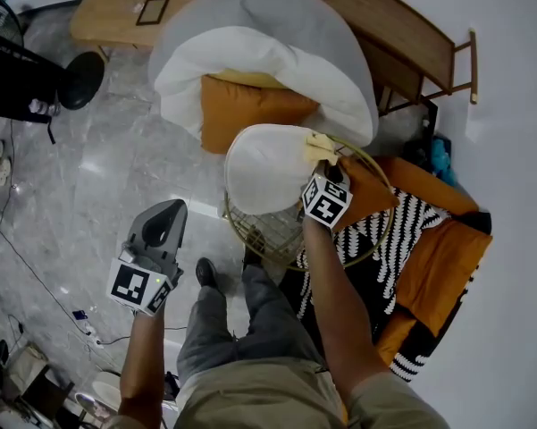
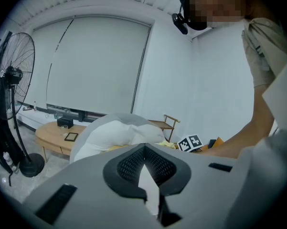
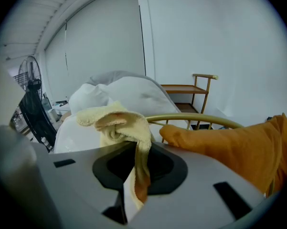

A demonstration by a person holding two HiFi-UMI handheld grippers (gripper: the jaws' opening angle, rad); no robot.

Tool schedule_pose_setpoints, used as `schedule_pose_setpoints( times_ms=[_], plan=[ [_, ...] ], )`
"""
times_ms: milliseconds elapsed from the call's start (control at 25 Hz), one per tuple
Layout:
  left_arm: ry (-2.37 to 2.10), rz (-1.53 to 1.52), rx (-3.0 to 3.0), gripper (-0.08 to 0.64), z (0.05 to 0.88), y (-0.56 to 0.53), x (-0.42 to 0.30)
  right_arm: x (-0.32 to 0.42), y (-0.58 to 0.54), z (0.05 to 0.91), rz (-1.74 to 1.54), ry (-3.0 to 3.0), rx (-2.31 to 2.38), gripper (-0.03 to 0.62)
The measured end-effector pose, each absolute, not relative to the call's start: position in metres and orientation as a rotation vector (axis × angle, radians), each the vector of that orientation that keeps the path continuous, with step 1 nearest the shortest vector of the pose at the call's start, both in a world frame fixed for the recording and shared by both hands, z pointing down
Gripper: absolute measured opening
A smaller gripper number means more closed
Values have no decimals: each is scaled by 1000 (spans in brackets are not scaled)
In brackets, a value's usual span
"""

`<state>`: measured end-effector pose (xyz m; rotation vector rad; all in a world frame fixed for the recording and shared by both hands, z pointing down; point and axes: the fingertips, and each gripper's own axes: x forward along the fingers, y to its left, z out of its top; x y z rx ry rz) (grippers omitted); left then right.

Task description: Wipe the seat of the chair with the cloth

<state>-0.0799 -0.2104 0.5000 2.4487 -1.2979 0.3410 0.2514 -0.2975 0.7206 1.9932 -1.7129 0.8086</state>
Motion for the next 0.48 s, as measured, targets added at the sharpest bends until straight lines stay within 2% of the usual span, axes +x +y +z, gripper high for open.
schedule_pose_setpoints(
  times_ms=[200, 480],
  plan=[
    [-1328, 342, 2423, 15, 503, -201, -96, 203, -298, 738, 869, -1756, 1906, 64],
    [-1372, 344, 2381, 15, 512, -187, -118, 21, -292, 748, 860, -2130, 1380, 64]
  ],
)
